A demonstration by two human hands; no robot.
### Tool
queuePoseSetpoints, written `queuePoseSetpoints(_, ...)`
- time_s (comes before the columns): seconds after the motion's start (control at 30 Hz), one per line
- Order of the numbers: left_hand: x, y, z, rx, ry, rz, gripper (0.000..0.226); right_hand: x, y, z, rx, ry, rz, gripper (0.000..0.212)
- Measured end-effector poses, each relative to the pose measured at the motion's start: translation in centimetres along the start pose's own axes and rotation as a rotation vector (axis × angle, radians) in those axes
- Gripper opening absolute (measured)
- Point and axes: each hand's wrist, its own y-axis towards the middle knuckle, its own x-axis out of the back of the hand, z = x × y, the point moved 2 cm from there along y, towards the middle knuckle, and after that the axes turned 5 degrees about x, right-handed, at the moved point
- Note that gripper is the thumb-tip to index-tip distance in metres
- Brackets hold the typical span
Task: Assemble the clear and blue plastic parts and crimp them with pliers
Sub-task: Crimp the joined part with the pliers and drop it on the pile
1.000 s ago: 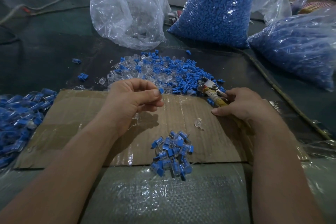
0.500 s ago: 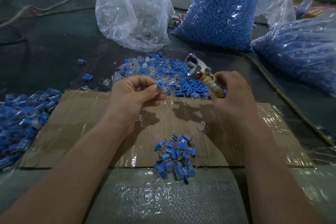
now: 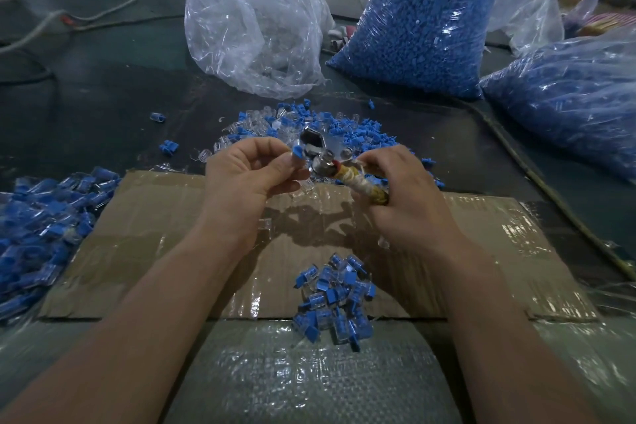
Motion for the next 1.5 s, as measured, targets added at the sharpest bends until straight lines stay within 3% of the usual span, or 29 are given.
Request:
queuePoseSetpoints(0.4, -0.1, -0.1, 0.0, -0.015, 0.011, 0.007, 0.012, -0.3, 0.0, 0.2, -0.011, 0.034, 0.060, 0.028)
queuePoseSetpoints(0.8, -0.2, -0.7, -0.5, -0.127, 0.292, -0.061, 0.010, 0.0, -0.1, 1.1, -0.009, -0.001, 0.070, 0.024)
queuePoseSetpoints(1.1, -0.3, -0.8, -0.6, -0.111, 0.301, -0.080, 0.015, -0.2, 0.0, 0.7, 0.013, 0.032, 0.054, 0.019)
queuePoseSetpoints(1.23, -0.1, -0.7, -1.2, -0.095, 0.226, -0.101, 0.014, 0.9, 0.0, -0.5, -0.048, 0.083, -0.062, 0.022)
queuePoseSetpoints(1.33, -0.3, -1.1, -1.5, -0.061, 0.270, 0.003, 0.011, 1.7, -0.1, -1.9, -0.184, 0.072, -0.166, 0.028)
queuePoseSetpoints(1.5, -1.3, -2.3, -1.0, 0.094, 0.512, 0.411, 0.011, 2.3, -0.5, -4.9, -0.417, -0.023, -0.140, 0.050)
